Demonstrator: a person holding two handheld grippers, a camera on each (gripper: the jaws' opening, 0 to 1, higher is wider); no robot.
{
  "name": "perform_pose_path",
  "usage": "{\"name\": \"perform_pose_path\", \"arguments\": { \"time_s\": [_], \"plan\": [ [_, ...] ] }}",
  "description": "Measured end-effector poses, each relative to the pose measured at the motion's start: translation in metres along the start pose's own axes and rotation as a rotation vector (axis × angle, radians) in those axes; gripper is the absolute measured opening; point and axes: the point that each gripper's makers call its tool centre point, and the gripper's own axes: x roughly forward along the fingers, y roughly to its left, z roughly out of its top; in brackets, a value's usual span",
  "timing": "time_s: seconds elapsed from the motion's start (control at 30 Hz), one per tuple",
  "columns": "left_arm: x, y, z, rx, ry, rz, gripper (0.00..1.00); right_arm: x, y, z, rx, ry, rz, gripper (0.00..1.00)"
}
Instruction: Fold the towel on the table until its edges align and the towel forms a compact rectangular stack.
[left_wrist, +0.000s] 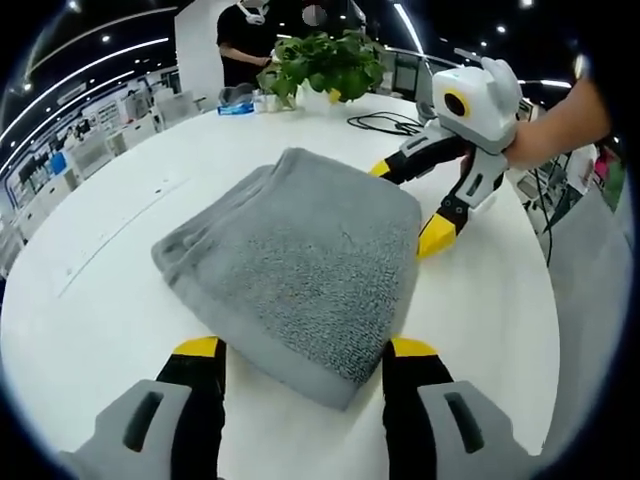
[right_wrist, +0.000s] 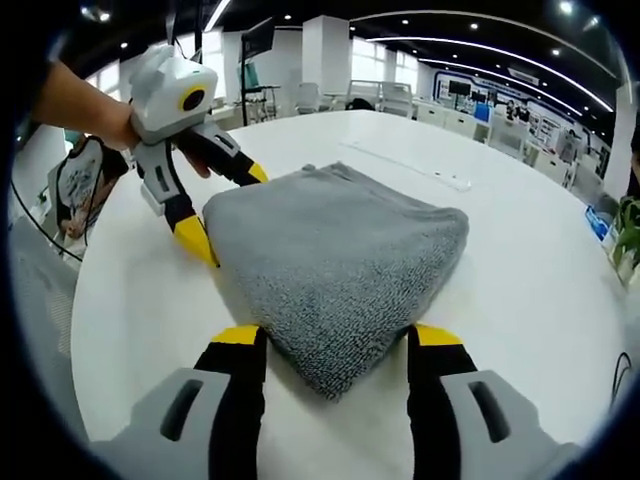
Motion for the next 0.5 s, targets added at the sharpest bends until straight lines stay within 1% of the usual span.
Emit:
{"name": "perform_pose_path", "arguments": {
  "time_s": [0.2, 0.5],
  "plan": [
    [-0.005, 0.000, 0.003, -0.020, -0.015, 0.013, 0.70, -0.002, -0.002, 0.001, 0.011, -0.013, 0.000, 0.59],
    [-0.012, -0.002, 0.000, -0.025, -0.014, 0.032, 0.72, -0.008, 0.001, 0.004, 0.023, -0.025, -0.002, 0.62]
  ]
}}
